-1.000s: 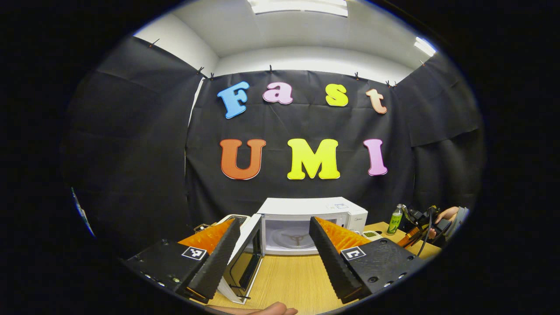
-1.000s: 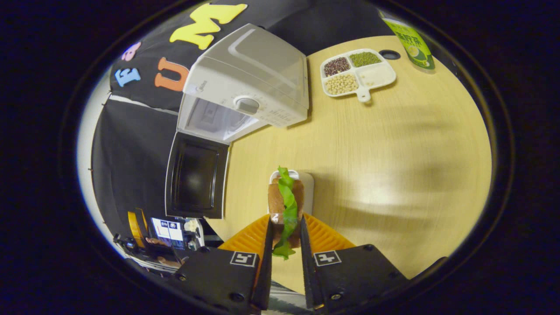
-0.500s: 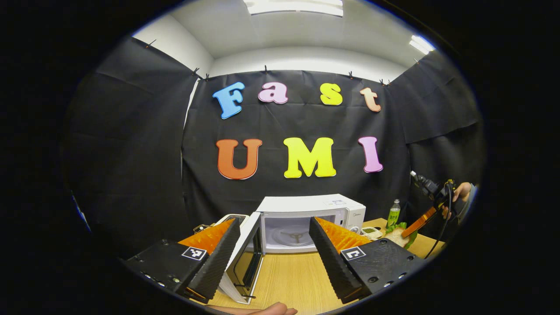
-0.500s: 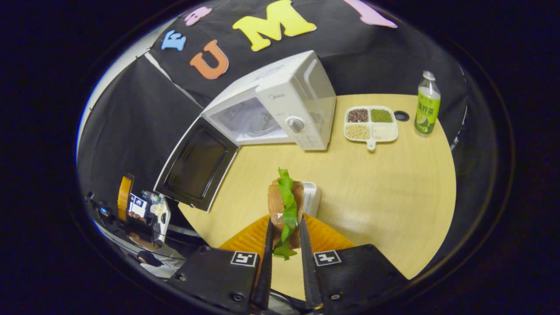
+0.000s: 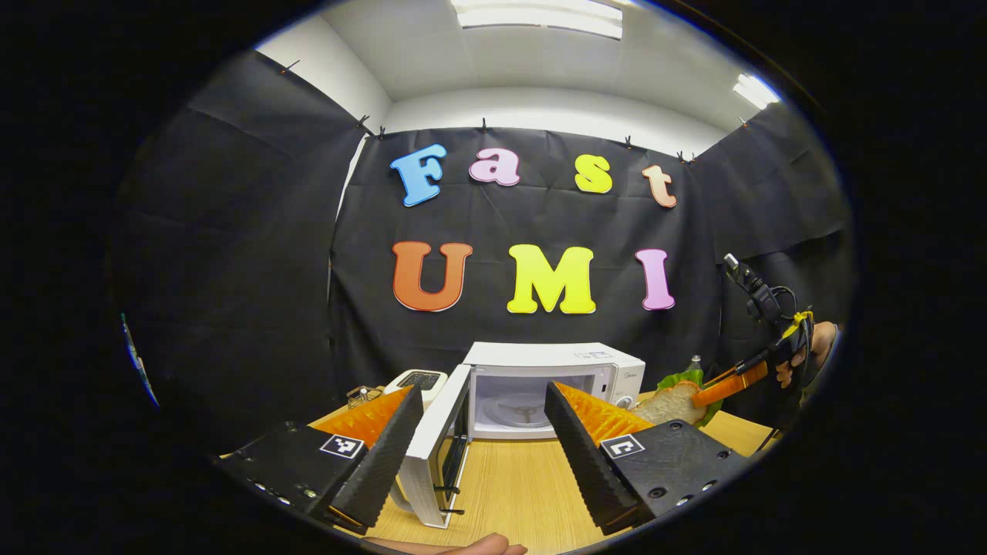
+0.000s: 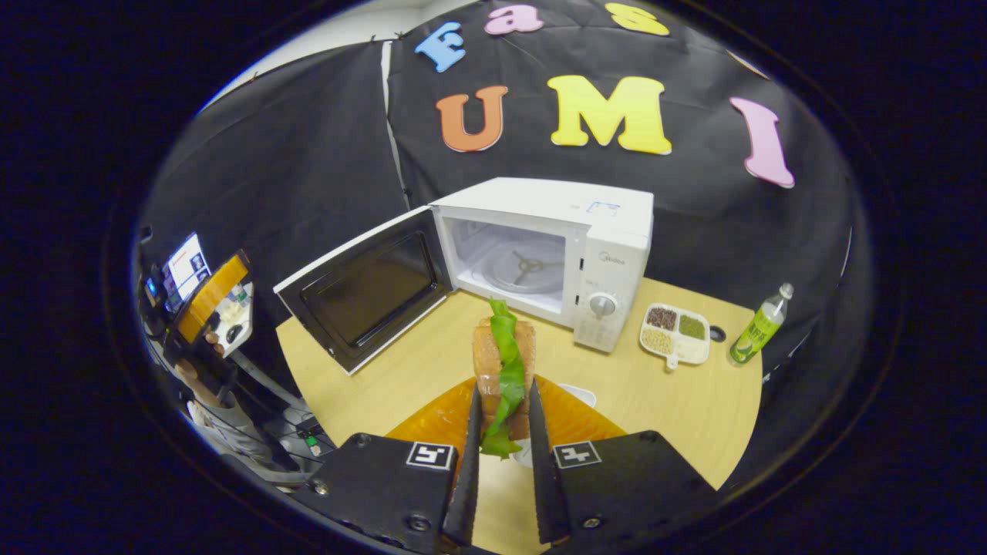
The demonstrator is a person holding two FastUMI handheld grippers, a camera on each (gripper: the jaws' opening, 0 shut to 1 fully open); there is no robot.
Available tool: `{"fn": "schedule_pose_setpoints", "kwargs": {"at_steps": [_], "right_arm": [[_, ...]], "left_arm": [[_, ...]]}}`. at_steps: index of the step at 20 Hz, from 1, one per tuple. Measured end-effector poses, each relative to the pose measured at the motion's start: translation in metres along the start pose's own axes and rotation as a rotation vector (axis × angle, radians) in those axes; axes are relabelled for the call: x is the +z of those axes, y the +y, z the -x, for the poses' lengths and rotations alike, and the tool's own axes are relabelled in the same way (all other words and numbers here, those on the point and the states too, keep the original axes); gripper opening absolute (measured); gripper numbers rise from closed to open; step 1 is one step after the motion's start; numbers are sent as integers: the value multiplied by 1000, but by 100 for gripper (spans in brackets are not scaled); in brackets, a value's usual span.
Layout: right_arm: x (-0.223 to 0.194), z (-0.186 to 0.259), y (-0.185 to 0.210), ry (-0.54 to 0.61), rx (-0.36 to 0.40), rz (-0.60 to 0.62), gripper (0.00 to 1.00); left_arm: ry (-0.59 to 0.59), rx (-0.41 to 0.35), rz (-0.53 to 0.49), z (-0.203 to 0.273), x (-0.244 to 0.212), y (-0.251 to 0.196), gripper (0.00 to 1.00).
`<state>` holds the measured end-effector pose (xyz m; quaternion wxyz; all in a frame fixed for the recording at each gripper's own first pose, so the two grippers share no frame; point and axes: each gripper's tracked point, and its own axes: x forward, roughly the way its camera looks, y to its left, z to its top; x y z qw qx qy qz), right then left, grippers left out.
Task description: Open the microwave oven with the left hand, put the food in, and close the microwave oven.
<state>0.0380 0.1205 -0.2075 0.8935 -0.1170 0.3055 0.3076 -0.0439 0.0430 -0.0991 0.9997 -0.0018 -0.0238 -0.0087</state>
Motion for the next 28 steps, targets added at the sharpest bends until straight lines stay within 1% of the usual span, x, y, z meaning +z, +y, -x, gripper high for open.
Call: {"fn": "schedule_pose_setpoints", "kwargs": {"at_steps": [2, 6, 9, 11, 14, 18, 20, 21, 22, 23, 25, 26, 27, 28], "right_arm": [[7, -13, 18, -37, -37, 64, 34], [30, -37, 43, -125, -133, 189, 34], [47, -54, 60, -204, -193, 203, 34], [56, -68, 68, -253, -220, 180, 34], [68, -95, 74, -311, -250, 112, 34], [73, -145, 77, -342, -272, 14, 34], [78, -170, 71, -377, -304, -28, 34], [83, -182, 66, -401, -331, -31, 26], [87, -194, 63, -423, -351, -40, 26], [89, -207, 63, -435, -353, -56, 34], [94, -234, 66, -446, -336, -74, 34], [99, -246, 64, -449, -336, -76, 27], [104, -256, 60, -461, -340, -86, 34], [109, -265, 56, -472, -346, -99, 34]], "left_arm": [[3, 16, -8, 7, -2, 11, 95], [0, 35, 0, 19, -3, 31, 95], [-8, 41, 16, 25, -3, 44, 95], [-12, 43, 26, 27, -3, 52, 95], [-14, 63, -2, 32, -5, 67, 95], [-9, 89, -22, 35, -10, 84, 95], [9, 104, -15, 35, -16, 92, 95], [16, 113, -10, 34, -16, 95, 95], [21, 116, -11, 35, -16, 97, 95], [21, 120, -19, 36, -15, 100, 95], [20, 141, -41, 35, -11, 106, 95], [16, 146, -47, 34, -11, 108, 95], [15, 148, -49, 32, -12, 108, 95], [22, 148, -48, 30, -16, 108, 95]]}}
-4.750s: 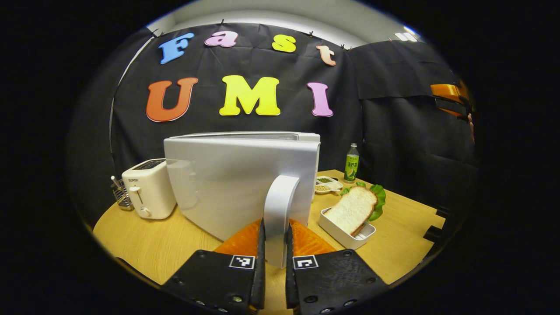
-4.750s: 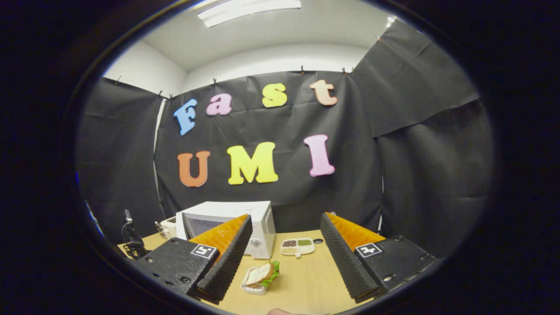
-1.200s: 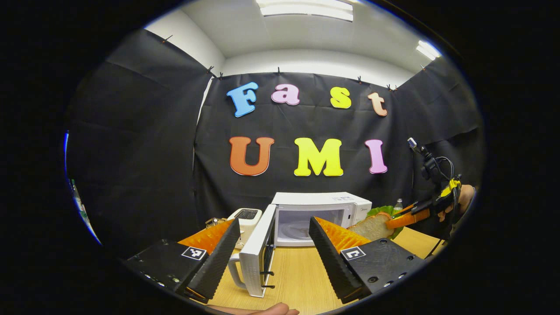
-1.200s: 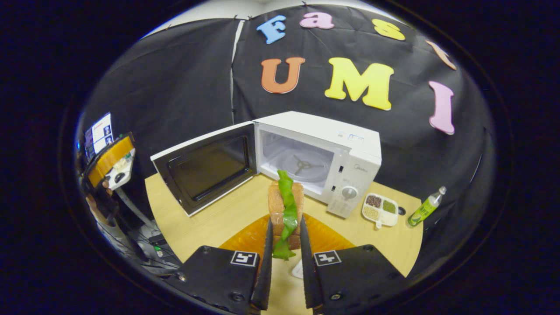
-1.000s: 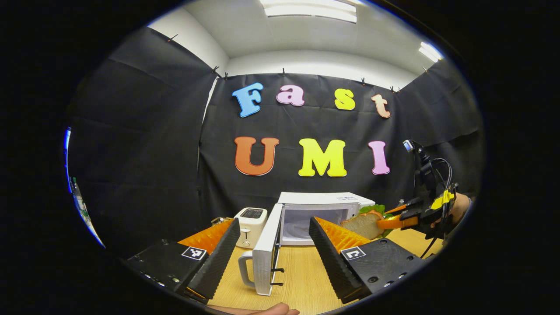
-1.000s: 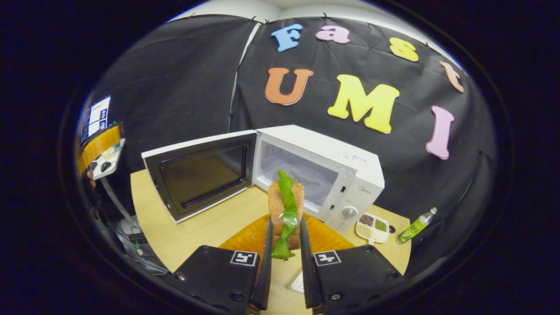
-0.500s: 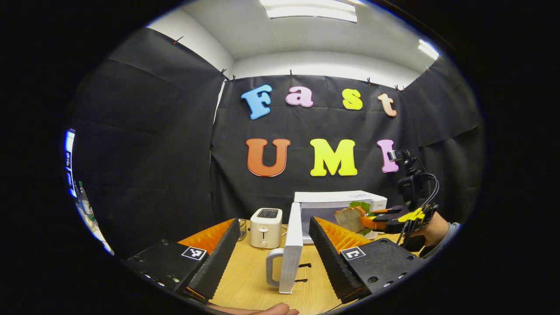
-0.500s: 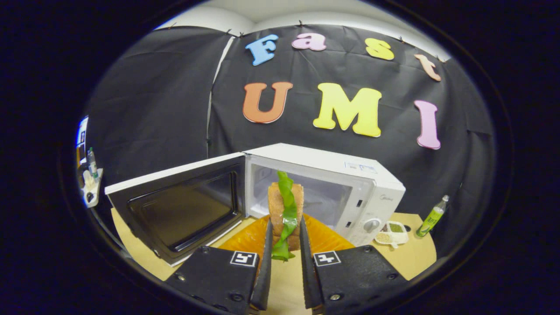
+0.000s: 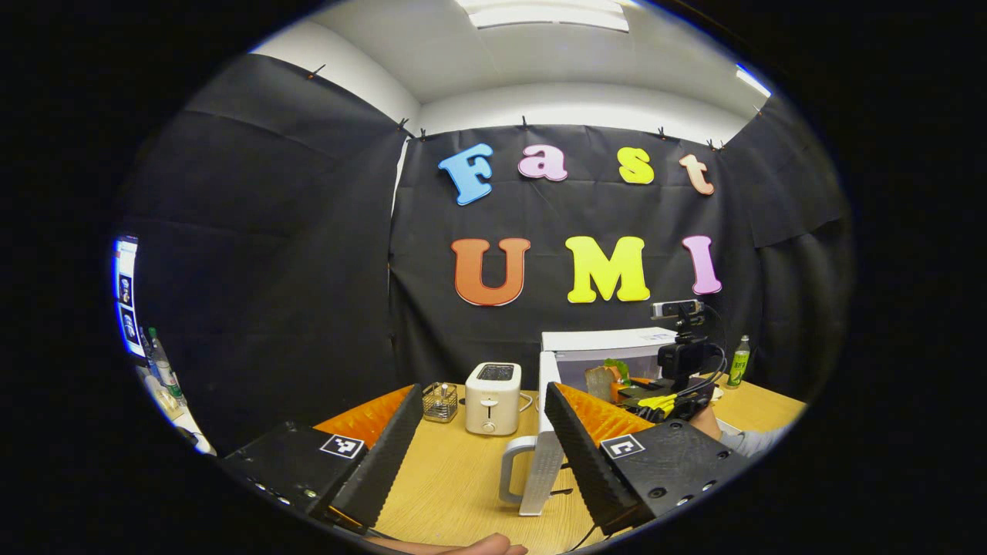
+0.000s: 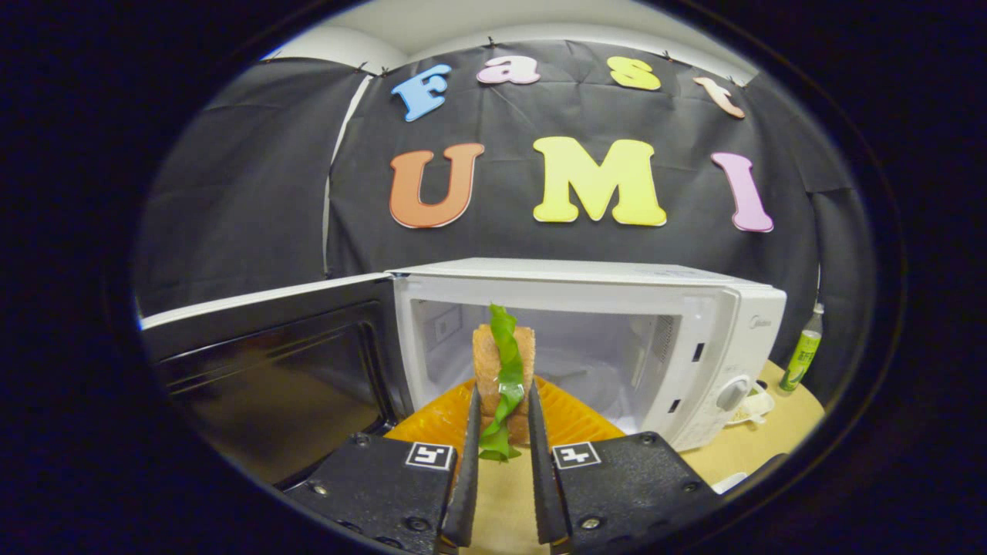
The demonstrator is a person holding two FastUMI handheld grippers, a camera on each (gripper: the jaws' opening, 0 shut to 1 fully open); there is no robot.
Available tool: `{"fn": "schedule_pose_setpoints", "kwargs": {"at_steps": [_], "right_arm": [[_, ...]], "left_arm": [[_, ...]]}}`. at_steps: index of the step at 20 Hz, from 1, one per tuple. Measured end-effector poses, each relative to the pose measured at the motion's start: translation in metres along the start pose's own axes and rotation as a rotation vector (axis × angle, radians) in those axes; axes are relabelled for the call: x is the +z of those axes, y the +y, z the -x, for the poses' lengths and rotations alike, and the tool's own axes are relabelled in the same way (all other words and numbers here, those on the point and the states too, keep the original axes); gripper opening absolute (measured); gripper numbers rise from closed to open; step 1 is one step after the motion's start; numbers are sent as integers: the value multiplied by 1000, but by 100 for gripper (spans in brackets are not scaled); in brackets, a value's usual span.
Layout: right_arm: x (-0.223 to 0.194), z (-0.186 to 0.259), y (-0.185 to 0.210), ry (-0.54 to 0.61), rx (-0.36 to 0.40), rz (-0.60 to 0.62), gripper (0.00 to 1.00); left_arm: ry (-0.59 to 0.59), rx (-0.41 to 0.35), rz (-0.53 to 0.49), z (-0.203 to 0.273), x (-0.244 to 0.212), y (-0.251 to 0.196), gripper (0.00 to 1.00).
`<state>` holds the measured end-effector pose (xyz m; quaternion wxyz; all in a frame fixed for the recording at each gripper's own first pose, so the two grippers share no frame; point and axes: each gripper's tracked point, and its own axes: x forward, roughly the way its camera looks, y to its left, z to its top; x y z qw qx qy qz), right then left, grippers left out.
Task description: Open the microwave oven with the left hand, put the food in, and close the microwave oven.
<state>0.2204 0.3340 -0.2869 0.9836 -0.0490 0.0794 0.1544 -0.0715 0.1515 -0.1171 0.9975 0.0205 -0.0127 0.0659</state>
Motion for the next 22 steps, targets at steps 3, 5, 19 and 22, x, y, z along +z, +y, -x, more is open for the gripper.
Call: {"fn": "schedule_pose_setpoints", "kwargs": {"at_steps": [3, 5, 19, 22], "right_arm": [[1, -31, -7, -22, -33, -76, 34], [0, -55, -10, -21, -52, -101, 34], [-33, -113, -51, -13, -219, -861, 34], [-44, -118, -50, 25, -252, -960, 34]], "left_arm": [[39, 15, 6, -7, -11, 0, 95], [45, 27, 15, -9, -13, 4, 95], [23, 100, 105, -24, -19, 31, 95], [49, 93, 115, -26, -27, 28, 95]]}}
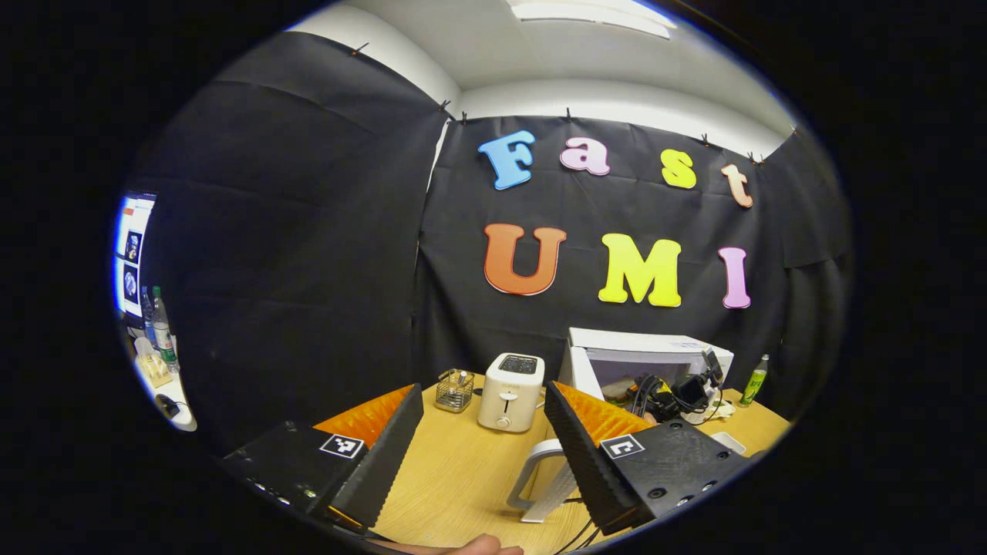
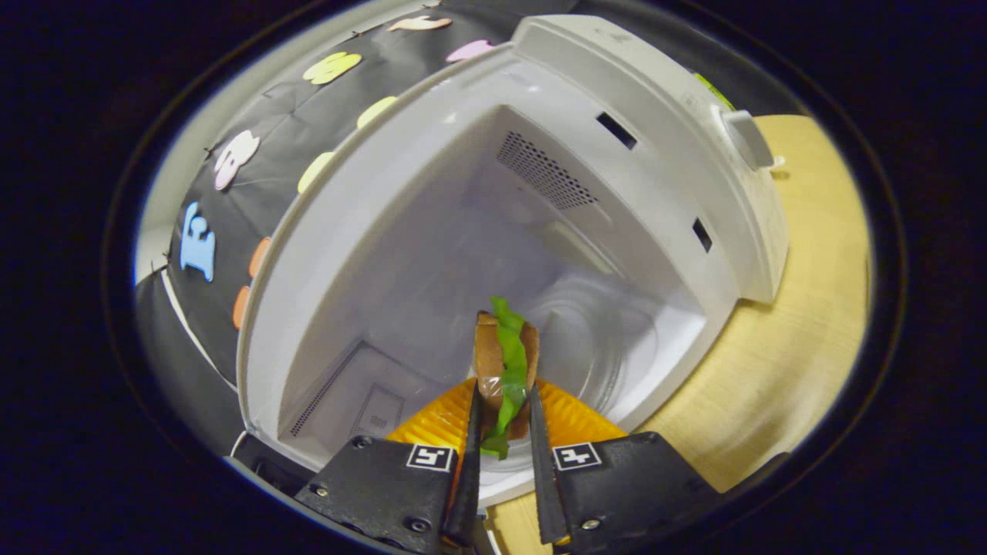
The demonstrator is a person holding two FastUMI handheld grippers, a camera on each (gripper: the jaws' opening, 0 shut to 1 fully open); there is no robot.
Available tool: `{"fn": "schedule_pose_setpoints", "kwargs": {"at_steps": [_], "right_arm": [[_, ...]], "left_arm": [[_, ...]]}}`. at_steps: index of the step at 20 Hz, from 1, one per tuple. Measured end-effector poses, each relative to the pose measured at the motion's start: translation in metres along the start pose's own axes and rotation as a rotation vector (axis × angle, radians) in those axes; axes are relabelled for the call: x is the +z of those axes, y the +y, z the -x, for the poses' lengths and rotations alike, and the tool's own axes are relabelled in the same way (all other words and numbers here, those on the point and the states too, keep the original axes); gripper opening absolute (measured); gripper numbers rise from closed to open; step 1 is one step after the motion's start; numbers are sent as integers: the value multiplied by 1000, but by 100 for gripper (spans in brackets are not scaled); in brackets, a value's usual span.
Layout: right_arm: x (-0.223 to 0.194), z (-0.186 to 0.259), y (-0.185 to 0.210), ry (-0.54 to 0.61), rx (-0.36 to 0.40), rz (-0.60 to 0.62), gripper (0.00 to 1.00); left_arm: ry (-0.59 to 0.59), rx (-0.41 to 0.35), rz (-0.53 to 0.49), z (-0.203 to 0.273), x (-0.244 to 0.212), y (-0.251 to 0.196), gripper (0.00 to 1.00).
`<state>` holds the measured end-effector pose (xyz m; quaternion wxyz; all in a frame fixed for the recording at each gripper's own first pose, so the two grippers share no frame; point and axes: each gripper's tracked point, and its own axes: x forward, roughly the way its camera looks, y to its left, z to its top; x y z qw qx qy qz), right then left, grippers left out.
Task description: Open the microwave oven with the left hand, put the food in, and close the microwave oven.
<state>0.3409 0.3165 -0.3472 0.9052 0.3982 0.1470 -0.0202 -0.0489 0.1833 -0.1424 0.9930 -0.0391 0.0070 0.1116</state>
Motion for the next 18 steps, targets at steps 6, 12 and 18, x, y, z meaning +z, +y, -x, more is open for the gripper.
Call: {"fn": "schedule_pose_setpoints", "kwargs": {"at_steps": [6, 12, 18], "right_arm": [[-8, -5, -6, 25, 5, -81, 38], [-6, -3, -9, 43, 9, -71, 36], [12, 11, -27, -9, -109, 149, 70]], "left_arm": [[12, 59, -49, -1, -11, 13, 95], [10, 70, 10, -1, -11, 19, 95], [40, 69, 14, 4, -29, 23, 95]]}}
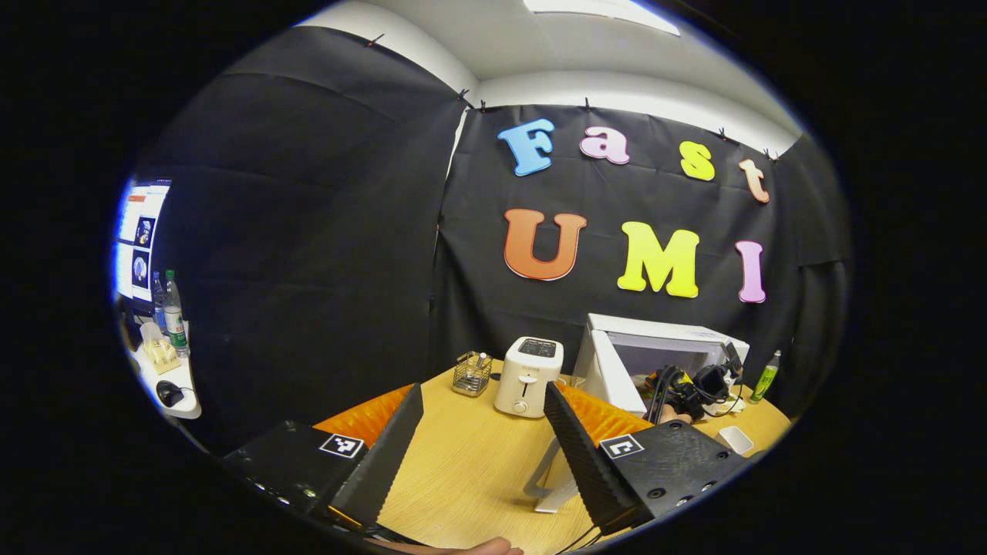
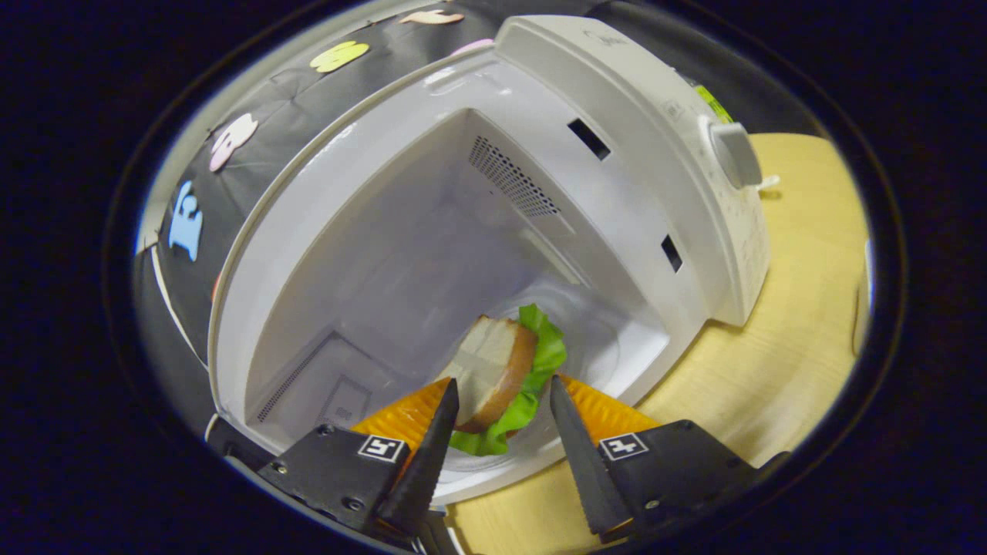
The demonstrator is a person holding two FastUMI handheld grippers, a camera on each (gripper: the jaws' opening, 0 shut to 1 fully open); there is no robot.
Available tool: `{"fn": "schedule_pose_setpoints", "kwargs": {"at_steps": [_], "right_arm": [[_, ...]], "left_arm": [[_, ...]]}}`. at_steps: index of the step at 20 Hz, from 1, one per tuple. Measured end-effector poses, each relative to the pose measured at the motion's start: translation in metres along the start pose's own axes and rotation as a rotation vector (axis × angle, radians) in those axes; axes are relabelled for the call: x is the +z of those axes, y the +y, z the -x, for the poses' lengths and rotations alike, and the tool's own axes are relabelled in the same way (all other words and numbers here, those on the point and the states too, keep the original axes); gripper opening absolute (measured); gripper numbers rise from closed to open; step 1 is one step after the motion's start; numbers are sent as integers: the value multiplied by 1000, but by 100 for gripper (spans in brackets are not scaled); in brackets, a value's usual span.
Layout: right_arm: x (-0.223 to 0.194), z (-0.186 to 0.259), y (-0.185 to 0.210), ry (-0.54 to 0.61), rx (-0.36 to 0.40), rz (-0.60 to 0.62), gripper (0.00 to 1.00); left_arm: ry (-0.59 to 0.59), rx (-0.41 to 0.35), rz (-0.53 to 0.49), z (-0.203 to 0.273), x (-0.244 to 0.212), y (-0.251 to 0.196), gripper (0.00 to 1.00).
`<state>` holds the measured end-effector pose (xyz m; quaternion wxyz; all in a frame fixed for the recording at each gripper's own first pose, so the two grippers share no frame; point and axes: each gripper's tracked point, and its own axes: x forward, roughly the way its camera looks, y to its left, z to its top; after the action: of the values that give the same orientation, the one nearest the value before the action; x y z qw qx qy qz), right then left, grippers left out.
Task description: Open the microwave oven with the left hand, put the food in, and close the microwave oven.
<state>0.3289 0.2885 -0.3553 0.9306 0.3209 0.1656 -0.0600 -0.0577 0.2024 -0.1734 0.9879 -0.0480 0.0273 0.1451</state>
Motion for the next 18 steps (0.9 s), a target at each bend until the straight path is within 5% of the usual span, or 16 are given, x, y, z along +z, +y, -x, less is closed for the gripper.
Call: {"fn": "schedule_pose_setpoints", "kwargs": {"at_steps": [2, 3, 4, 5, 6, 7, 9, 10, 11, 17, 18], "right_arm": [[6, 7, -6, 12, -34, 63, 99], [0, 6, -8, 28, -27, 81, 88], [0, 8, -7, 40, -17, 104, 100], [1, 9, -10, 43, -16, 139, 90], [4, 12, -13, 36, -16, 173, 100], [5, 15, -14, 29, -9, 206, 90], [10, 23, -13, 13, 13, 290, 100], [12, 28, -12, 8, 23, 347, 90], [14, 34, -11, 1, 35, 402, 100], [41, 95, 0, -31, 132, 584, 91], [51, 109, 1, -56, 145, 598, 100]], "left_arm": [[27, 19, -24, -2, -11, 7, 95], [47, 27, -37, -3, -19, 9, 95], [60, 37, -40, -3, -23, 13, 95], [63, 33, -35, -2, -23, 11, 95], [63, 30, -23, -1, -23, 11, 95], [70, 28, -11, -3, -28, 11, 95], [90, 32, -3, -4, -36, 14, 95], [94, 37, -5, -6, -37, 16, 95], [99, 41, -10, -9, -37, 16, 95], [86, 21, -58, -27, -39, 13, 95], [82, 15, -67, -32, -40, 12, 95]]}}
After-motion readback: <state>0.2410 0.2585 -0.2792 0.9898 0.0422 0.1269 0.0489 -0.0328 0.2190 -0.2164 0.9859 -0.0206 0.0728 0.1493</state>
